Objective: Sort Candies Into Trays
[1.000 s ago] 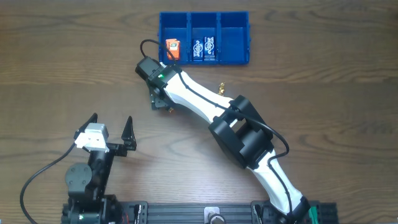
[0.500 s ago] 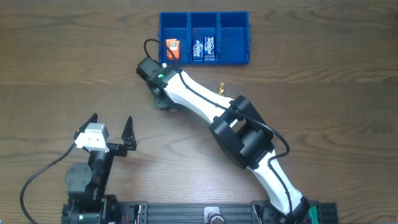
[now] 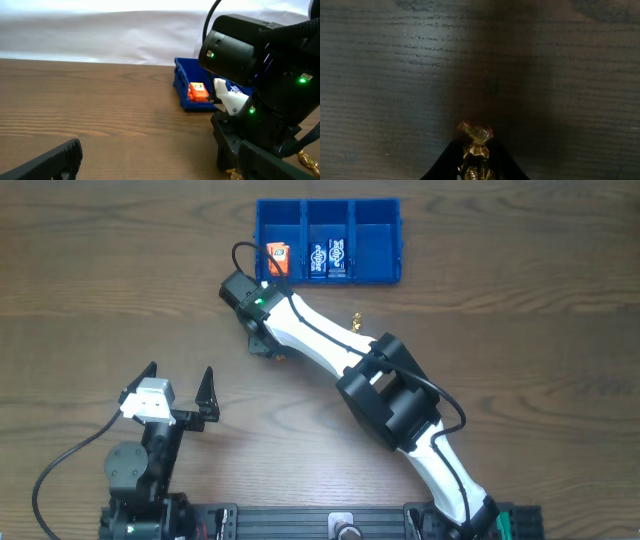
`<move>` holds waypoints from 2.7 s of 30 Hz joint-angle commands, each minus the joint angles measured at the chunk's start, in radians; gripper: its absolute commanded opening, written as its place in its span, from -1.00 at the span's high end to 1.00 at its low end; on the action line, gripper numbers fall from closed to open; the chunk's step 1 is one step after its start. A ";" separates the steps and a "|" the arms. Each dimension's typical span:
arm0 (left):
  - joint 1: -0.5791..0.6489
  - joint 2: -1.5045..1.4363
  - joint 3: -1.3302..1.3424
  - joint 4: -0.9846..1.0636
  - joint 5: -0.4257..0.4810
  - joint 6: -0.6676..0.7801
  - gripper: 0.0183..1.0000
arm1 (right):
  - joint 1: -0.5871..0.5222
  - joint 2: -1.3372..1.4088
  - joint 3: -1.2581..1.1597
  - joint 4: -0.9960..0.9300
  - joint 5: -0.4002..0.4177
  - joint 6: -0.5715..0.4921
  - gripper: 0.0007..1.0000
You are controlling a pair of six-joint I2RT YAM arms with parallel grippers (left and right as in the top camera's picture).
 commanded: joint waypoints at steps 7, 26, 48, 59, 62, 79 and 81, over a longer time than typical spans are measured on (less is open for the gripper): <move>0.006 -0.005 -0.020 -0.031 0.018 0.003 -1.00 | -0.145 -0.332 -0.006 -0.031 0.221 -0.130 0.81; 0.006 -0.005 -0.020 -0.031 0.018 0.003 -1.00 | -0.459 -0.267 -0.006 0.182 0.247 -0.318 0.81; 0.006 -0.005 -0.020 -0.031 0.018 0.003 -1.00 | -0.482 -0.193 -0.007 0.451 0.275 -0.367 0.76; 0.006 -0.005 -0.020 -0.031 0.018 0.003 -1.00 | -0.484 -0.184 -0.007 0.461 0.274 -0.371 -0.83; 0.006 -0.005 -0.020 -0.031 0.018 0.003 -1.00 | -0.484 -0.184 -0.007 0.460 0.273 -0.390 -1.00; 0.006 -0.005 -0.020 -0.031 0.018 0.003 -1.00 | -0.426 -0.397 -0.006 -0.010 0.134 -0.308 -1.00; 0.006 -0.005 -0.020 -0.031 0.018 0.003 -0.99 | -0.398 -0.411 -0.008 -0.147 0.096 -0.252 -1.00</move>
